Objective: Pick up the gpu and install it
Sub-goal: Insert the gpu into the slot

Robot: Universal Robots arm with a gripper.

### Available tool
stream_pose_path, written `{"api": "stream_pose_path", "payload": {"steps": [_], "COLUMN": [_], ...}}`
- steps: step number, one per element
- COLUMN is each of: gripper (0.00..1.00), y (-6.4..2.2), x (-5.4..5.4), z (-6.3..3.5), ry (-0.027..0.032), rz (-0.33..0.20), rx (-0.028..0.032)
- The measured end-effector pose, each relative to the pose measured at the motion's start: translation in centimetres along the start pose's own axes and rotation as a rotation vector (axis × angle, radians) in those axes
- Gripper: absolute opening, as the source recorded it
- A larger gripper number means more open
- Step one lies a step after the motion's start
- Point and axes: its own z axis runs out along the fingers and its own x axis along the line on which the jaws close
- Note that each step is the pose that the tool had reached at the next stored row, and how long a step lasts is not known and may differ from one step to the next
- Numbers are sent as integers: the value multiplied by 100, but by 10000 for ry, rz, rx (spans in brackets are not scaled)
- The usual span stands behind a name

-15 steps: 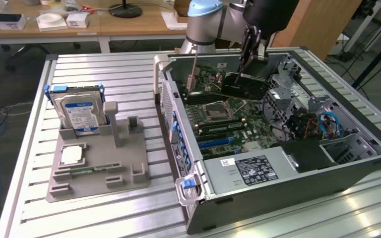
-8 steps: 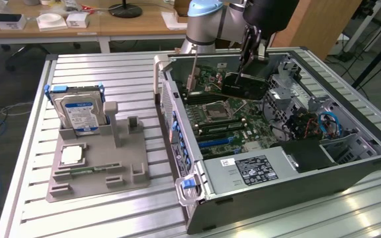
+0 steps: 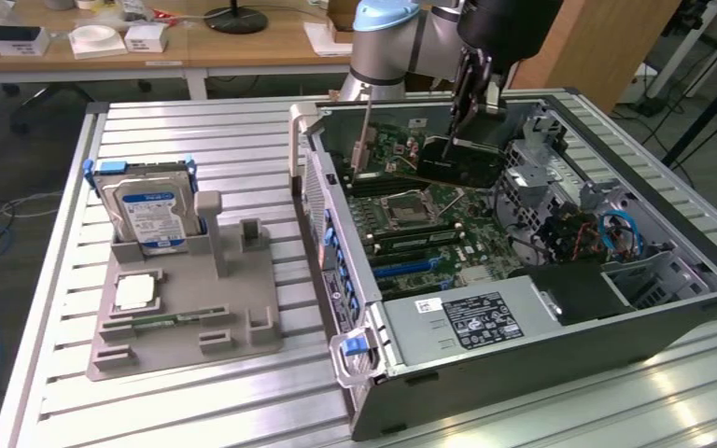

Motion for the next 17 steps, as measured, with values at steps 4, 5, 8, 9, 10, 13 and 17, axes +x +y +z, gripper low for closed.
{"api": "stream_pose_path", "payload": {"steps": [4,5,8,9,10,13,17], "gripper": [26,26,26,26,26,26,26], "y": [0,0,0,-1,0,-1,-1], "x": [0,0,0,0,0,0,0], "z": [0,0,0,0,0,0,0], "ry": [1,1,2,2,3,3,4], "rz": [-29,-36,-58,-65,-72,-95,-123], "rx": [0,-1,-1,-1,-1,-1,-2]}}
